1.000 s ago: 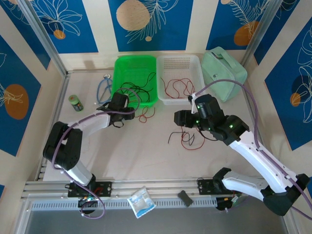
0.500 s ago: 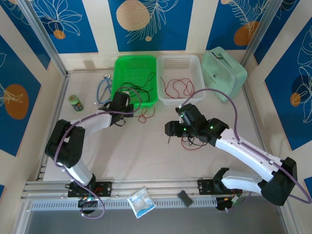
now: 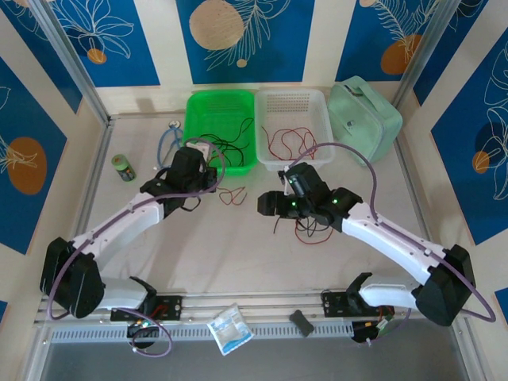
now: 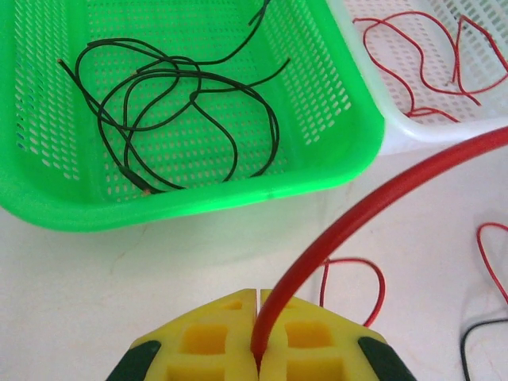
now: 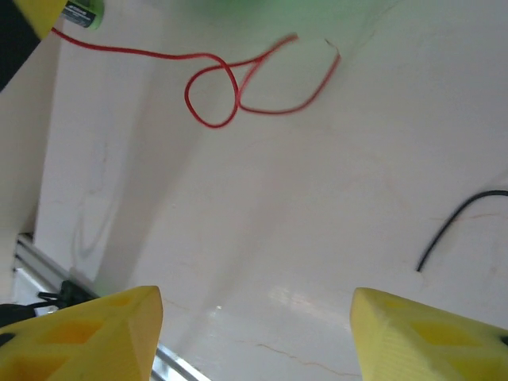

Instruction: Untangle the cables

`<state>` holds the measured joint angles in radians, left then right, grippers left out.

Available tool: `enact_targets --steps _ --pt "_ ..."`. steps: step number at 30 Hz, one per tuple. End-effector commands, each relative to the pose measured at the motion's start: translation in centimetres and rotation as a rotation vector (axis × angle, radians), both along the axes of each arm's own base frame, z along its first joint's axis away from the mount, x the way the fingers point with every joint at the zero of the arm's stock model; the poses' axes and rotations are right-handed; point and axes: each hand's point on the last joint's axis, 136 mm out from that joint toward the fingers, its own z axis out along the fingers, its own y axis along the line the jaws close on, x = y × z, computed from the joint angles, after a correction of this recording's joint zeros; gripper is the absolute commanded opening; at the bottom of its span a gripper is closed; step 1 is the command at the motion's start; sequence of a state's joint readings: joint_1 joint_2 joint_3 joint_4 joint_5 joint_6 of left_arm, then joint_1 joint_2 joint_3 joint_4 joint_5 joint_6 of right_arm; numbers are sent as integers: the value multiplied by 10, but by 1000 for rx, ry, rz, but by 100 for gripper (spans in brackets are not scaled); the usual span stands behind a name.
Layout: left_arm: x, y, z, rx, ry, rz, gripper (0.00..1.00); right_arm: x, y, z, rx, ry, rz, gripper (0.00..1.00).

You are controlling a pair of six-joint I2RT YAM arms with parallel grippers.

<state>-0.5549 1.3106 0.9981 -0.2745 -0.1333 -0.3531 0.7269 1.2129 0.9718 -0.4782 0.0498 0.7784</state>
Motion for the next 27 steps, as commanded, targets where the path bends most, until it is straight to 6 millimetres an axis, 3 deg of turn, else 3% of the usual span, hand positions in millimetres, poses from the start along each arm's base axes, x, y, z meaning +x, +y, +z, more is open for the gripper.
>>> enact_targets --steps 1,4,8,12,19,27 --pt "-10 -1 21 29 -26 -30 0 14 25 27 167 67 -43 65" --pt "-13 -1 29 28 -39 -32 0 22 38 17 202 167 -87 66" --pt "-14 -3 34 20 -51 -34 0 26 54 -14 248 291 -151 67" --pt "-15 -3 37 16 -58 -34 0 35 57 -37 274 323 -245 67" --pt "-20 -1 50 -3 -81 -36 0 56 58 -38 251 259 -282 66" --pt "-26 1 64 -29 -102 -37 0 64 78 -61 248 318 -257 55"
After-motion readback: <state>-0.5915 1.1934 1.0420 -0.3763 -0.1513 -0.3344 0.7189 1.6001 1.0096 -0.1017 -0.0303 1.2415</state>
